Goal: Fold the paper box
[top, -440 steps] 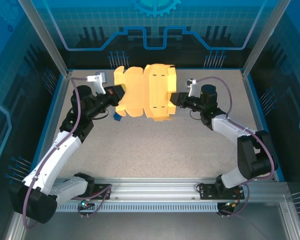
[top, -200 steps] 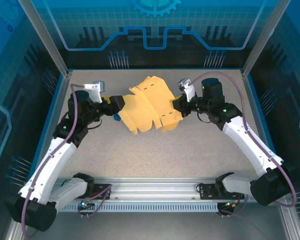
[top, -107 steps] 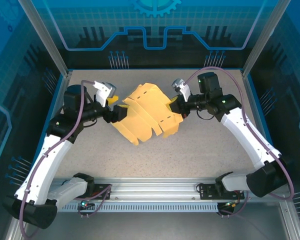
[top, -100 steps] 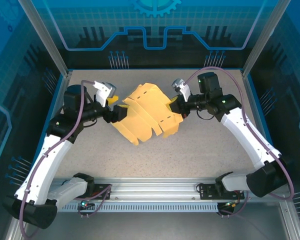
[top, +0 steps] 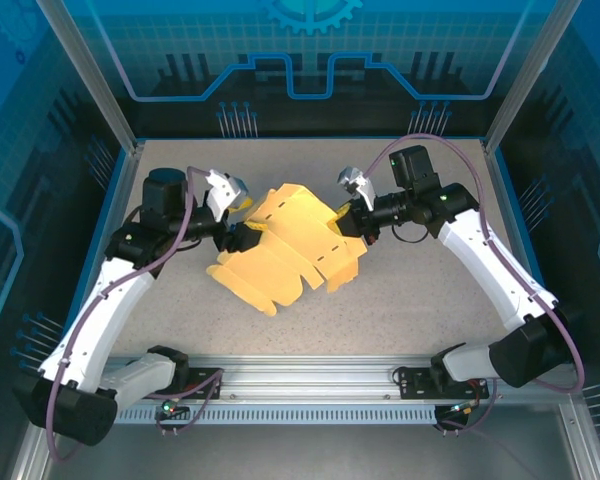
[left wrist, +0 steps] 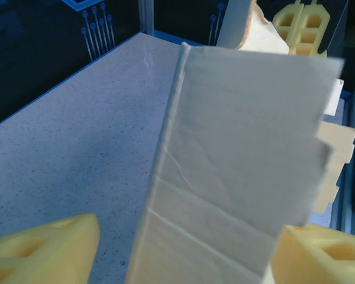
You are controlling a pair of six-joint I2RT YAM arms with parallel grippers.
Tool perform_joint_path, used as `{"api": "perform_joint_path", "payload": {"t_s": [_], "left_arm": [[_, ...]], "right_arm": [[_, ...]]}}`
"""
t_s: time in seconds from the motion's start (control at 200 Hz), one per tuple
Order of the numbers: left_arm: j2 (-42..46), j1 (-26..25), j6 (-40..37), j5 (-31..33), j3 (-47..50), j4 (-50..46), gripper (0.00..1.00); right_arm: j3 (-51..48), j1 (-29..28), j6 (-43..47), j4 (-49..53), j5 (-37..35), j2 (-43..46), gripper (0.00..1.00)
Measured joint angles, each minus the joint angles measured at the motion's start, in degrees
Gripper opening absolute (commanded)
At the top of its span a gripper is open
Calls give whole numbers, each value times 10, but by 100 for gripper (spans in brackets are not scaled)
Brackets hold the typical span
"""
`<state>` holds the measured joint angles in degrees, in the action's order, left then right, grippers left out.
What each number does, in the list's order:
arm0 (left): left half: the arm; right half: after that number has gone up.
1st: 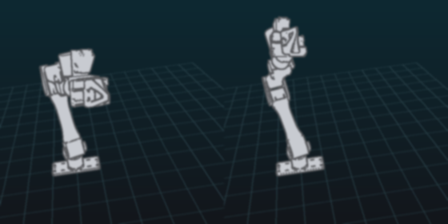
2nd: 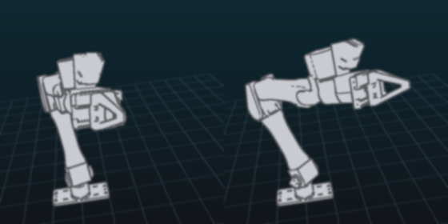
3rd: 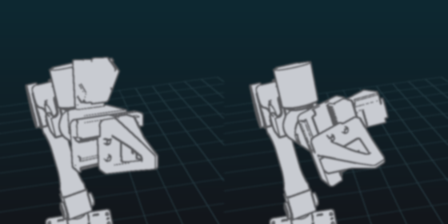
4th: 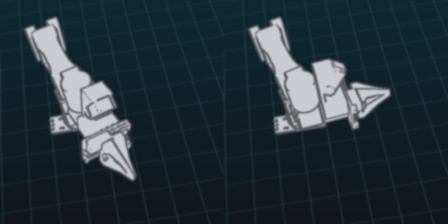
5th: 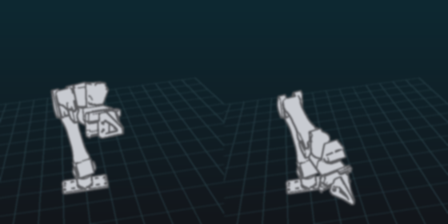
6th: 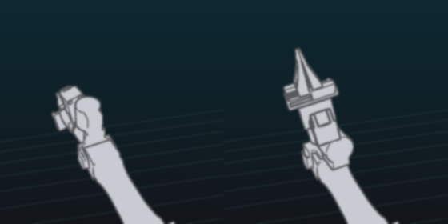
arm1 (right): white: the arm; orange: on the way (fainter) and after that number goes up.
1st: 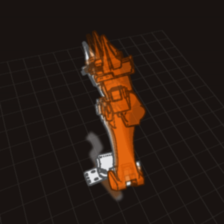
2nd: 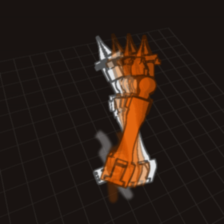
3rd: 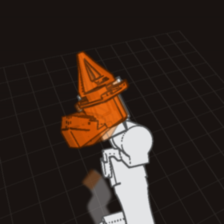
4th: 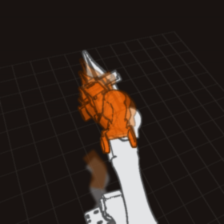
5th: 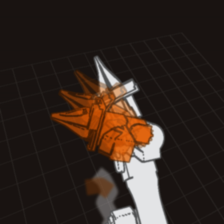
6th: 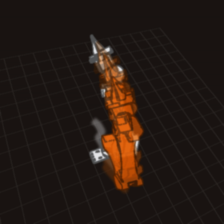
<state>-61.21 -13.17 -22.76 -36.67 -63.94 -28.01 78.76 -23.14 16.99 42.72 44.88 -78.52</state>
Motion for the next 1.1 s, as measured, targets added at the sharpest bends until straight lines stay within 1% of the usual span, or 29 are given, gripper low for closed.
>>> {"api": "perform_joint_path", "payload": {"t_s": [0.06,0.205,0.335,0.43,0.49,0.555,0.66,0.795,0.896,1.011,1.101], "left_arm": [[-4,0,-2,-6,0,0,60],[-14,0,9,-21,0,-9,41],[-20,12,33,-60,0,-5,22],[-23,26,54,-94,0,5,11],[-23,30,64,-111,-1,9,5],[-23,36,76,-121,-1,13,0],[-25,41,94,-138,-1,18,0],[-26,40,127,-161,0,48,0],[-26,40,146,-166,5,70,0],[-26,40,165,-170,5,80,0],[-27,40,174,-171,5,86,0]], "right_arm": [[0,-3,10,3,6,0,0],[-12,-9,26,-6,14,8,0],[-19,-10,35,-9,18,19,0],[-19,-10,37,-16,18,19,0],[-18,-10,39,-20,17,17,3],[-14,-9,39,-26,17,12,10],[-12,-10,35,-58,28,3,21],[-12,-12,14,-111,56,-4,28],[-13,-8,-6,-149,72,-5,38],[-31,11,-42,-196,83,-1,42],[-38,26,-56,-209,82,1,42]]}}
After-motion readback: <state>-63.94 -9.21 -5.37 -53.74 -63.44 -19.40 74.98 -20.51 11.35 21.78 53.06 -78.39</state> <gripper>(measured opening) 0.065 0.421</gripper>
